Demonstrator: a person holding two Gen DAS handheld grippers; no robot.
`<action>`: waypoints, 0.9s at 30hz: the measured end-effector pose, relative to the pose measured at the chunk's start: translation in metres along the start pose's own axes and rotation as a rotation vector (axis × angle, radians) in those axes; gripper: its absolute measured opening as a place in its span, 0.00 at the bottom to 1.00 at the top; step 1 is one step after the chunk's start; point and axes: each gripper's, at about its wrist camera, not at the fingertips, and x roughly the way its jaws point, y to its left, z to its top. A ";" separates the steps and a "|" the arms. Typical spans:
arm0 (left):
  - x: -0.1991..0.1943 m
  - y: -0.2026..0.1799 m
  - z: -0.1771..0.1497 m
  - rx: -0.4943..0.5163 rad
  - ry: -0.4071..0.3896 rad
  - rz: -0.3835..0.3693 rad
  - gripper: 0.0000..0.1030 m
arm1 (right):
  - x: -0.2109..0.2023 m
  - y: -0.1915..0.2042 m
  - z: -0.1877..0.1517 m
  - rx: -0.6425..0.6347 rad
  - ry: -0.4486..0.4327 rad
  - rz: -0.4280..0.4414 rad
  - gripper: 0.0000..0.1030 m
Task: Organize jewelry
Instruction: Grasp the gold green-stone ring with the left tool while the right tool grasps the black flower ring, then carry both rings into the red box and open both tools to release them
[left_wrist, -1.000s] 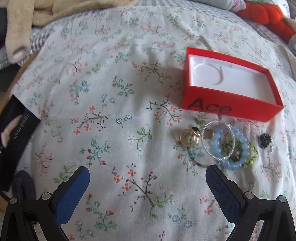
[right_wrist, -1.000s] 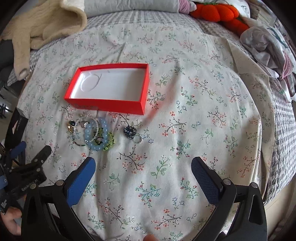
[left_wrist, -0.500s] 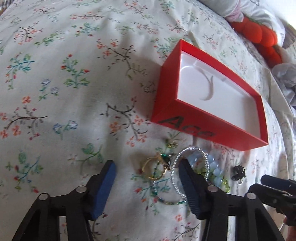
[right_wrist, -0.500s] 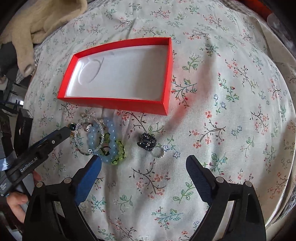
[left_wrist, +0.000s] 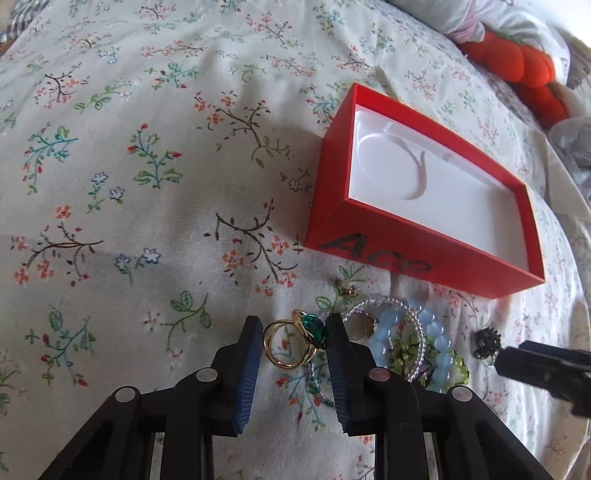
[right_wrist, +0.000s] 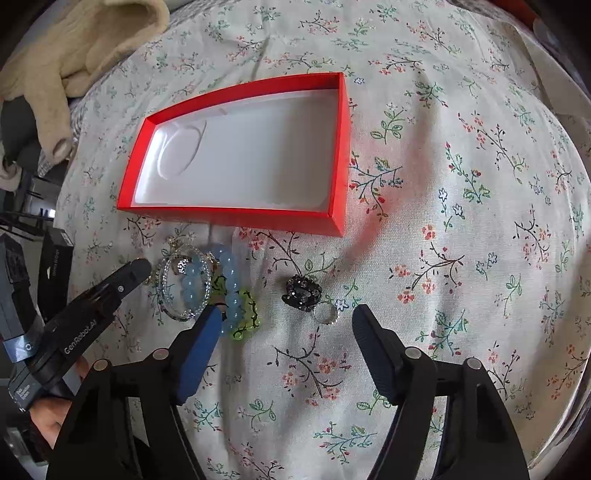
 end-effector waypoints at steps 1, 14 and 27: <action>-0.004 0.002 -0.001 0.003 -0.003 0.001 0.28 | 0.002 -0.003 0.000 0.009 0.003 -0.003 0.64; -0.032 0.027 -0.019 0.006 -0.012 -0.011 0.28 | 0.016 -0.005 0.010 0.031 0.003 -0.038 0.32; -0.047 0.018 -0.006 0.034 -0.044 -0.006 0.28 | -0.007 0.004 0.012 -0.007 -0.065 -0.034 0.25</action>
